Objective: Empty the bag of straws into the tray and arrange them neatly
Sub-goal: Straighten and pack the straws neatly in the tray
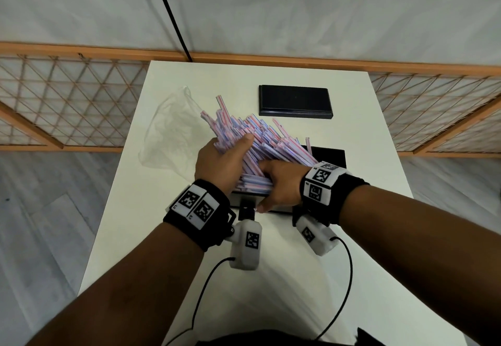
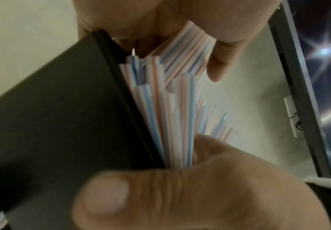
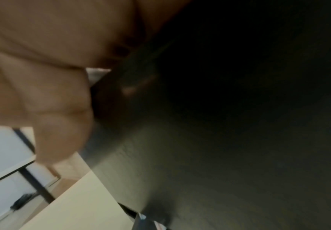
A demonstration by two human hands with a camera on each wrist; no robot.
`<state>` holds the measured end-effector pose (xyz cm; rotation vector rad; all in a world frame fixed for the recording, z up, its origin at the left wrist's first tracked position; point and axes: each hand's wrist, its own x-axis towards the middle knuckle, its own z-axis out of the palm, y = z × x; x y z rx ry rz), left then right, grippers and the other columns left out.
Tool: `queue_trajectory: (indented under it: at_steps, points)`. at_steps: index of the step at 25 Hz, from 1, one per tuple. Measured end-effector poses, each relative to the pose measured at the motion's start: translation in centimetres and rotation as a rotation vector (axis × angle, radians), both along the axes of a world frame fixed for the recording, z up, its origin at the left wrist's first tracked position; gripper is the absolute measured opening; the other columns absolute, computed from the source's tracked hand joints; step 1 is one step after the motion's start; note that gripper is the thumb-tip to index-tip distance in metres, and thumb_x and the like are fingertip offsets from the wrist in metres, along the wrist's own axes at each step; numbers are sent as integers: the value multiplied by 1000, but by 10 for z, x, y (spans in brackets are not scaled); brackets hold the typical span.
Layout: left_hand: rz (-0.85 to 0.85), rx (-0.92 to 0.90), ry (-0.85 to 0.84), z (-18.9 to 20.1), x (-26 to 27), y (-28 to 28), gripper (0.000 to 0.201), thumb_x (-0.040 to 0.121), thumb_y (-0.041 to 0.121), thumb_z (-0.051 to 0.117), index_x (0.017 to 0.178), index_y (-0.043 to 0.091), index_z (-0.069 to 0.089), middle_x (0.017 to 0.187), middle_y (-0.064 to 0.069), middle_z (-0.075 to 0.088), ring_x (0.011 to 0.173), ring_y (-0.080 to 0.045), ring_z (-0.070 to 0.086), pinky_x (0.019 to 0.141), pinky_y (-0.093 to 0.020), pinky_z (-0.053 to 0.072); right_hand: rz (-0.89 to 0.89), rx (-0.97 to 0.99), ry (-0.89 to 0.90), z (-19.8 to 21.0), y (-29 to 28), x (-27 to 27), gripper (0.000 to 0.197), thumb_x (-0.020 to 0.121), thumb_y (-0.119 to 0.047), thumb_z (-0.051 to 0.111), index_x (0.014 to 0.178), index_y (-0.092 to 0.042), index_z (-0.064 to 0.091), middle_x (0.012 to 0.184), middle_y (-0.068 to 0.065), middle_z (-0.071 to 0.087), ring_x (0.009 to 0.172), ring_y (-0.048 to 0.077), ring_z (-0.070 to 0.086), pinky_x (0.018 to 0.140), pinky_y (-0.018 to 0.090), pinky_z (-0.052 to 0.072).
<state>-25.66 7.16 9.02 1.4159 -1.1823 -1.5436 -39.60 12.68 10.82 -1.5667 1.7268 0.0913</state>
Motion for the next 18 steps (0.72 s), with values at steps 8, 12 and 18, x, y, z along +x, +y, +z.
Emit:
queue_trajectory:
  at_steps: [8,12,18]
  points:
    - [-72,-106,-149,-11,10,1,85,54,77,81,116,21,67,109,3,77,101,-18,74,94,-48,59,-13,-205,186,3,15,-1,74,68,-82,61,116,-26,59,102,-1,66,101,21,61,95,30,43]
    - [58,-23,-78,3,19,4,111,61,68,85,147,15,40,137,0,57,124,-18,59,105,-35,46,-74,-340,143,5,31,-14,61,69,-73,70,97,-20,55,87,-3,58,85,21,60,72,26,40]
    - [-208,29,-247,0,6,10,75,95,67,48,145,12,45,144,-9,57,131,-29,55,114,-46,39,-4,-280,179,-2,43,-21,45,77,-64,67,90,-22,63,79,-3,60,77,20,57,68,28,43]
